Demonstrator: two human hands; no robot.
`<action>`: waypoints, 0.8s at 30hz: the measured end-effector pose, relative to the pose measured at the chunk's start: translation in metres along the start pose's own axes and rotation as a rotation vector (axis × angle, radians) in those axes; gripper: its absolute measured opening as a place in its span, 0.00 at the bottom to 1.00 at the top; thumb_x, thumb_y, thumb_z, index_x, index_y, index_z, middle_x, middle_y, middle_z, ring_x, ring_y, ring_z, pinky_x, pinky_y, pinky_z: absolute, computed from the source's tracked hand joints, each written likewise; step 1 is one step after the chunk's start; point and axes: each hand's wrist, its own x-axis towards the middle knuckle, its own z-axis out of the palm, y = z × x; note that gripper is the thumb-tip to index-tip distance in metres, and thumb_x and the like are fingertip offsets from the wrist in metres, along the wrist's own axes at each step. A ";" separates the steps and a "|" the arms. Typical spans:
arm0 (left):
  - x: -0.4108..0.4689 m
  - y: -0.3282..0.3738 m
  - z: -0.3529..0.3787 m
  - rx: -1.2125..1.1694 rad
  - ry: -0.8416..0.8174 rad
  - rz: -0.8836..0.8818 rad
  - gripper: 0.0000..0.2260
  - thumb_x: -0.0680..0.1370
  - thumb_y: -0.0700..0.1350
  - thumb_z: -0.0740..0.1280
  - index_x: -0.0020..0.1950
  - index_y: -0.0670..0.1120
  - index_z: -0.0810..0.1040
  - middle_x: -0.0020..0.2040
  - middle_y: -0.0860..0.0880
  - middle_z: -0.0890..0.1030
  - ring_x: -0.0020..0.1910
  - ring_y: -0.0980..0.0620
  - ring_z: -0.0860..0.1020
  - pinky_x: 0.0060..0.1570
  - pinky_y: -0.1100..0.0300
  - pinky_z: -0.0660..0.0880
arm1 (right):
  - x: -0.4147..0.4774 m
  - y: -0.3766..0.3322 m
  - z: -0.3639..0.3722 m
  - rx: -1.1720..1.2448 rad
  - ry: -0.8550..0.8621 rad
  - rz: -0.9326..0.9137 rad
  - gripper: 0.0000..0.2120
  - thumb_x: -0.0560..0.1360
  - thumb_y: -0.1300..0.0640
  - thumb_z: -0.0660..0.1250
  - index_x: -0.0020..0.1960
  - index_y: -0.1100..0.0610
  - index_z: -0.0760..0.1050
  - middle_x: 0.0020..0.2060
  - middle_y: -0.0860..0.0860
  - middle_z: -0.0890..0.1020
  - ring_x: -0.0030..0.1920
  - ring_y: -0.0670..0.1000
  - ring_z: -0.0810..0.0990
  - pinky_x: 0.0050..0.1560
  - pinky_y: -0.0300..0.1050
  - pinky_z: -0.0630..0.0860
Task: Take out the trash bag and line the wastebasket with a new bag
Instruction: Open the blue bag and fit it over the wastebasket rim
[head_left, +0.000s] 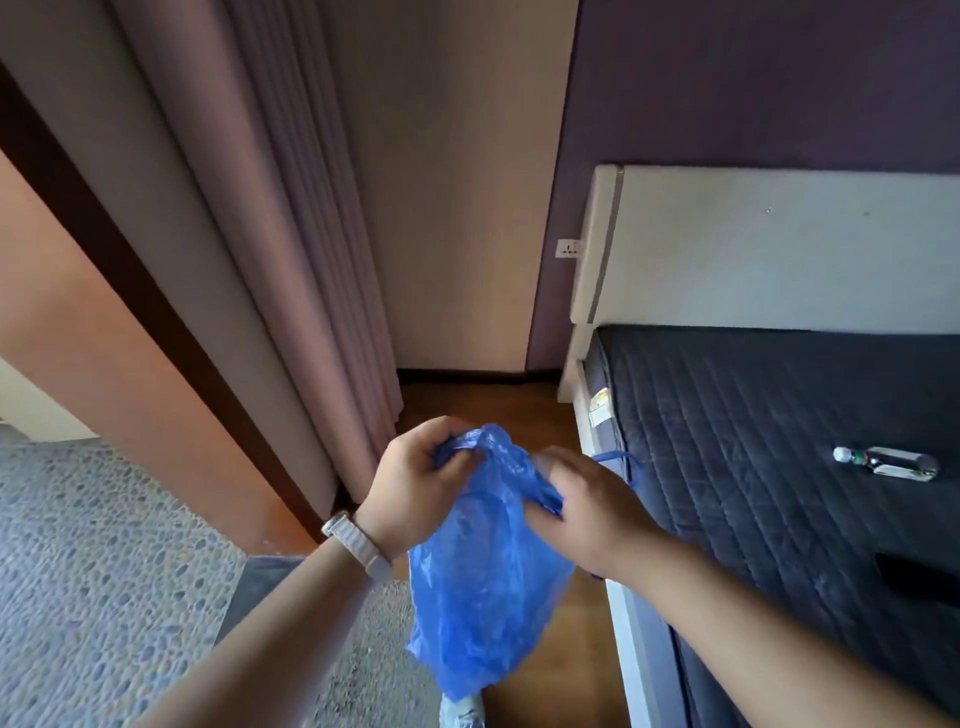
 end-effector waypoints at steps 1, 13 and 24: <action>0.017 -0.005 -0.006 -0.010 0.000 -0.006 0.02 0.73 0.45 0.69 0.43 0.52 0.81 0.37 0.49 0.83 0.35 0.56 0.78 0.38 0.52 0.78 | 0.018 0.001 0.003 -0.018 -0.006 0.002 0.08 0.69 0.56 0.66 0.42 0.46 0.68 0.35 0.40 0.69 0.36 0.46 0.71 0.33 0.47 0.71; 0.152 -0.034 -0.062 -0.028 0.075 -0.041 0.03 0.72 0.47 0.68 0.42 0.54 0.81 0.37 0.52 0.83 0.34 0.56 0.79 0.34 0.56 0.78 | 0.170 0.029 0.028 0.019 -0.031 -0.082 0.06 0.71 0.45 0.61 0.46 0.38 0.65 0.37 0.32 0.71 0.32 0.43 0.71 0.31 0.50 0.74; 0.256 -0.073 -0.050 -0.030 0.228 -0.170 0.03 0.72 0.47 0.70 0.44 0.53 0.82 0.38 0.50 0.84 0.36 0.50 0.83 0.35 0.51 0.81 | 0.298 0.109 0.042 0.124 -0.136 -0.190 0.04 0.71 0.54 0.66 0.45 0.49 0.73 0.34 0.37 0.69 0.35 0.42 0.71 0.33 0.34 0.65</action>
